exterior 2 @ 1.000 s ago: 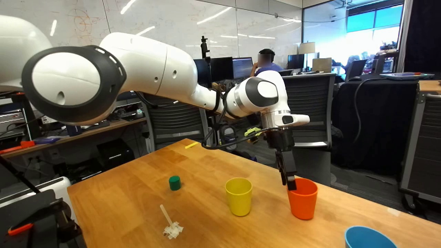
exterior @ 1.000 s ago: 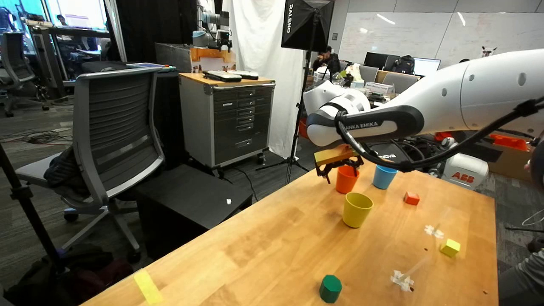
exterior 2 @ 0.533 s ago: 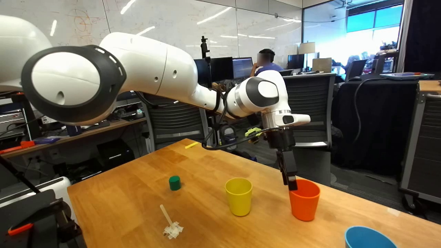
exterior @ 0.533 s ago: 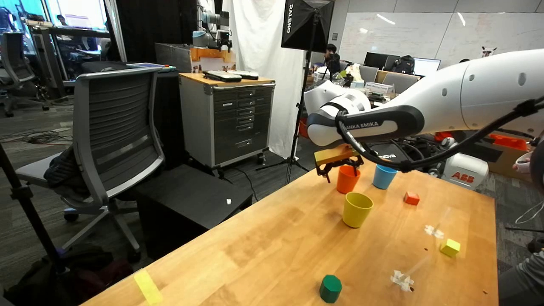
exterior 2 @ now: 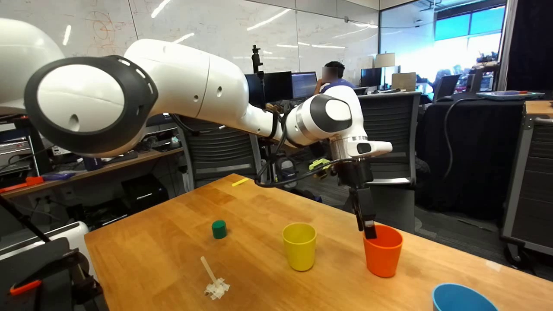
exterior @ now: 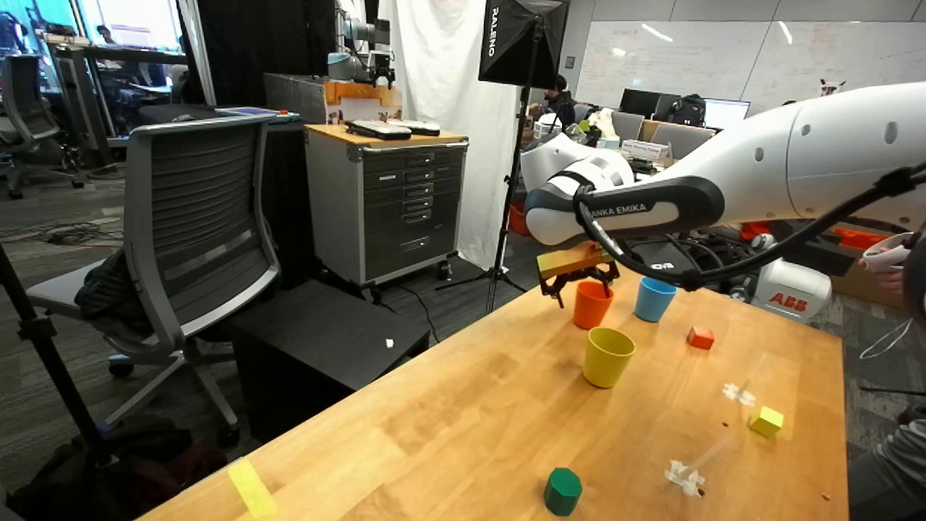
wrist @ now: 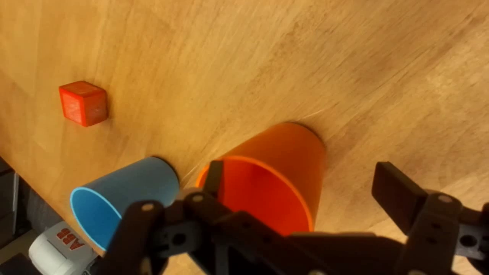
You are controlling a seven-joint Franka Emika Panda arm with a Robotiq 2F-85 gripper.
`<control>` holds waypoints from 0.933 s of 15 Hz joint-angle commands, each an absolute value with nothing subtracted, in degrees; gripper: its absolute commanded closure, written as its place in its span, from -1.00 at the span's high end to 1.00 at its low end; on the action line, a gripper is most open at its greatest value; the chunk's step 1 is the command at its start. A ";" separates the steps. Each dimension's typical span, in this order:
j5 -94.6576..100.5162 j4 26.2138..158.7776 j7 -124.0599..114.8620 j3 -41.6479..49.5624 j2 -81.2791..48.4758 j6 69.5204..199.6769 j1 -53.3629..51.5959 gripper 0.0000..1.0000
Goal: Stack the orange cup on top of the blue cup then stack the yellow cup on top of the orange cup
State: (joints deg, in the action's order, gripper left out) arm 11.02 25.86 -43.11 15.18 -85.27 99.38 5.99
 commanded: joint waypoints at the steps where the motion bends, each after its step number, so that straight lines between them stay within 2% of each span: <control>1: 10.94 25.86 -43.22 15.18 -84.12 99.12 6.19 1.00; 14: 11.23 25.87 -44.64 16.16 -83.15 99.19 8.09 1.00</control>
State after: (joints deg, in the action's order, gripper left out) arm 11.02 25.85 -43.41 15.84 -83.85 99.63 8.10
